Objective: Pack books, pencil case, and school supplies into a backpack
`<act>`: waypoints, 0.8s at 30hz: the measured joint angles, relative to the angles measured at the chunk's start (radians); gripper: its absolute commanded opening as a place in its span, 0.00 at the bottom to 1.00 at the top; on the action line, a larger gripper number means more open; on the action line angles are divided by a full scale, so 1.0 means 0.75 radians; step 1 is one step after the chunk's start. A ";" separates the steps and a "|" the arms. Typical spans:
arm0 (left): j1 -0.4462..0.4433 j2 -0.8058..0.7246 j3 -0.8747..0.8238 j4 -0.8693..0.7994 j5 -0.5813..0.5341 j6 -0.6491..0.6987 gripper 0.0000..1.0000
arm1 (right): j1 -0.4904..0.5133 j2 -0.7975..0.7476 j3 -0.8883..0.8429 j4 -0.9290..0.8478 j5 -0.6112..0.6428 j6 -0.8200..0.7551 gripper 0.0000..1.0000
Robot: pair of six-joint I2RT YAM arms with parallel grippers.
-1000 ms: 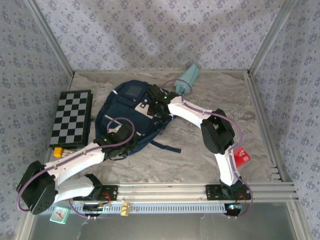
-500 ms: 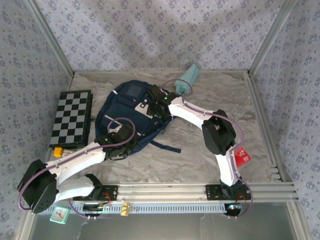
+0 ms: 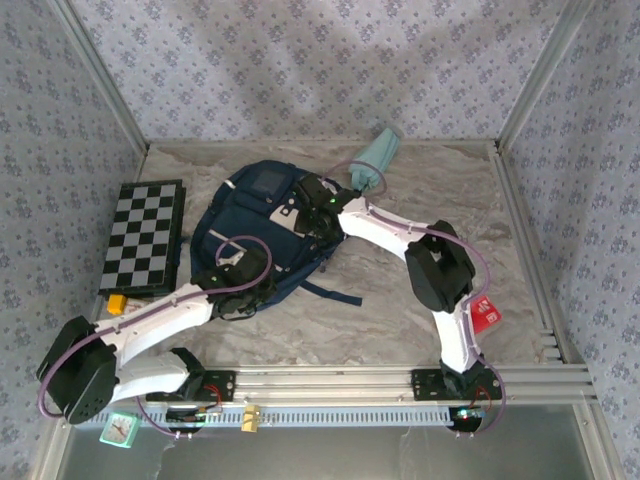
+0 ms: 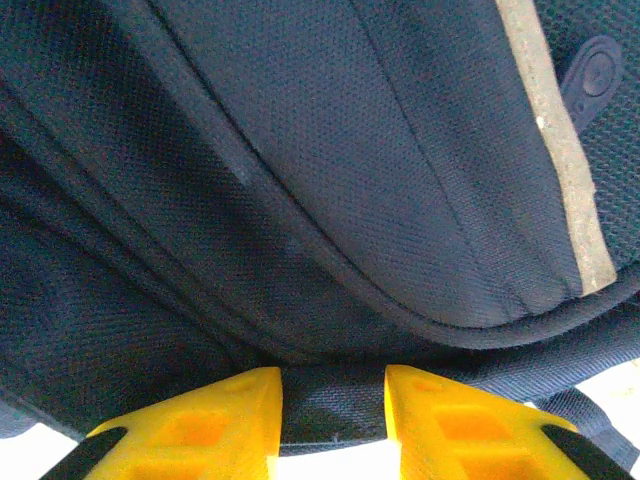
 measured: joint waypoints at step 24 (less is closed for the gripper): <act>0.021 0.029 -0.051 0.089 -0.009 0.001 0.34 | -0.069 -0.019 -0.094 0.250 -0.146 0.027 0.00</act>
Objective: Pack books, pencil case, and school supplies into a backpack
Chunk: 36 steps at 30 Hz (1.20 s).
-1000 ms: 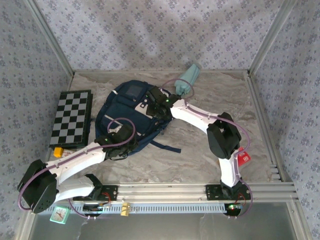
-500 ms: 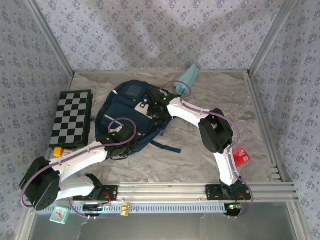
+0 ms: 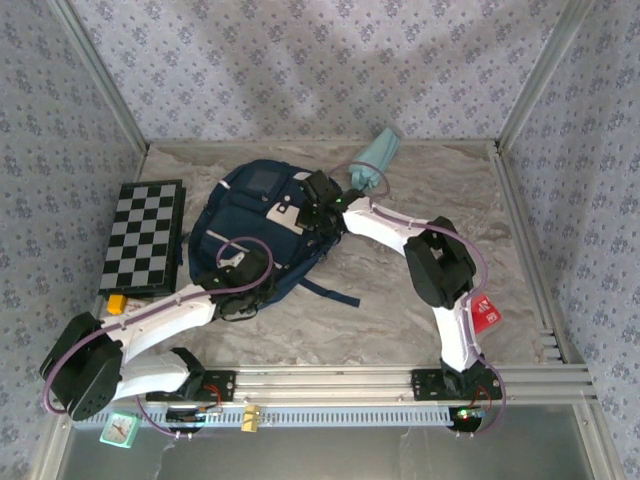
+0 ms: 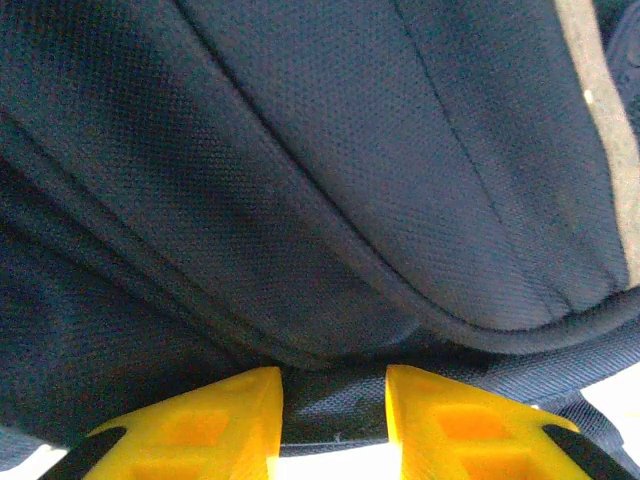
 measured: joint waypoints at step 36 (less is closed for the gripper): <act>-0.219 -0.003 0.355 -0.073 -0.041 0.338 0.48 | -0.075 -0.663 -0.740 0.645 -0.016 0.578 0.00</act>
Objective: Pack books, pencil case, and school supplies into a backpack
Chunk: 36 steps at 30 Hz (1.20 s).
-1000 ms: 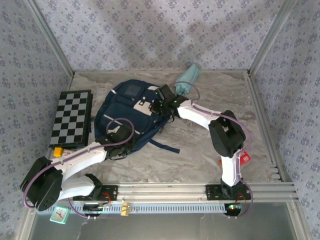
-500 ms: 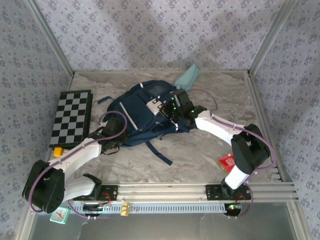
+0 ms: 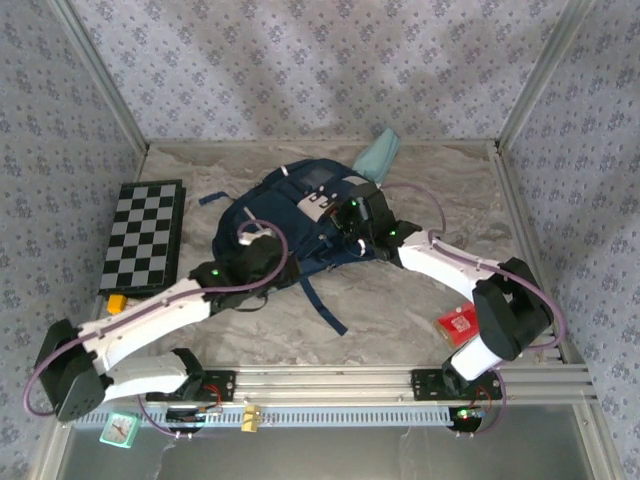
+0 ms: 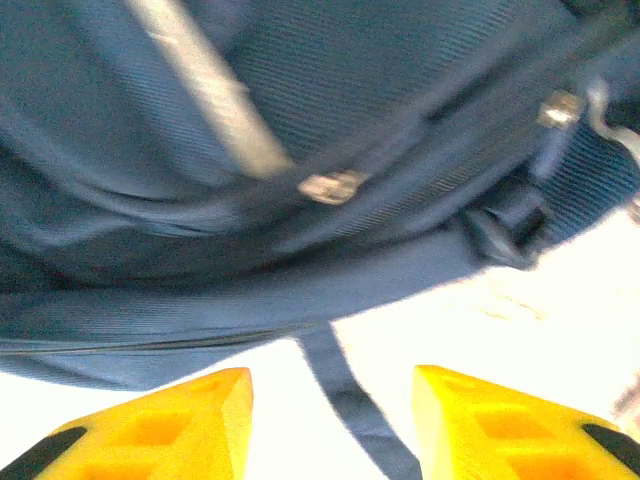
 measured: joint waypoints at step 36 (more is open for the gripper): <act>0.050 0.009 -0.272 0.178 -0.202 -0.276 0.41 | -0.016 0.300 0.606 -0.883 -0.343 -1.109 0.57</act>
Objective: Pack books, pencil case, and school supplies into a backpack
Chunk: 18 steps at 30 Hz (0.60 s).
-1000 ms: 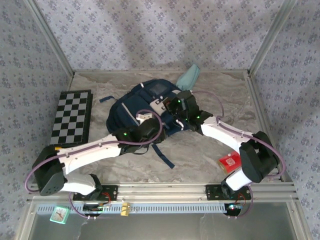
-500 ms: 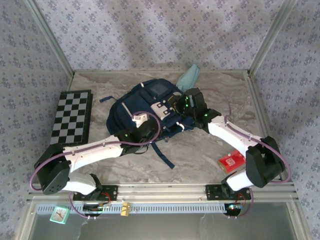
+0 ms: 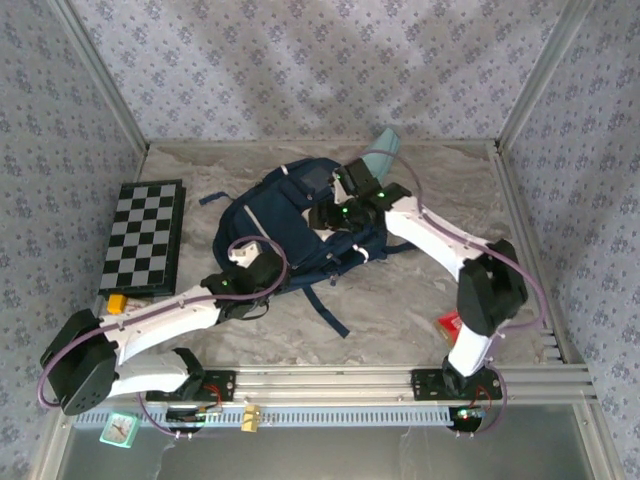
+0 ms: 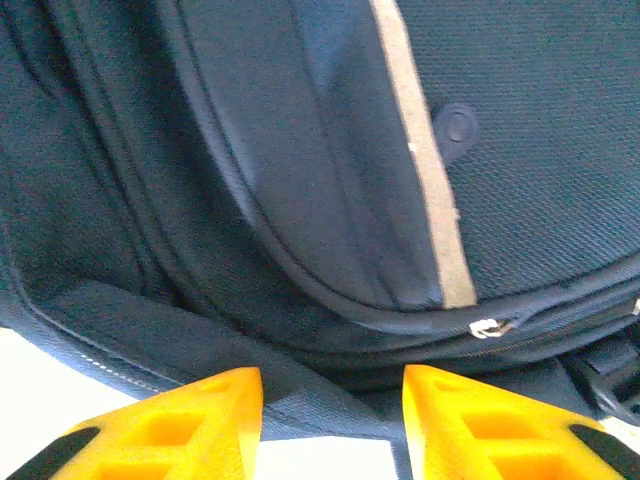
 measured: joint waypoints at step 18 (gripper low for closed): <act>0.079 -0.002 -0.074 0.004 0.095 -0.039 0.35 | 0.078 0.383 0.405 -0.413 0.080 -0.216 0.59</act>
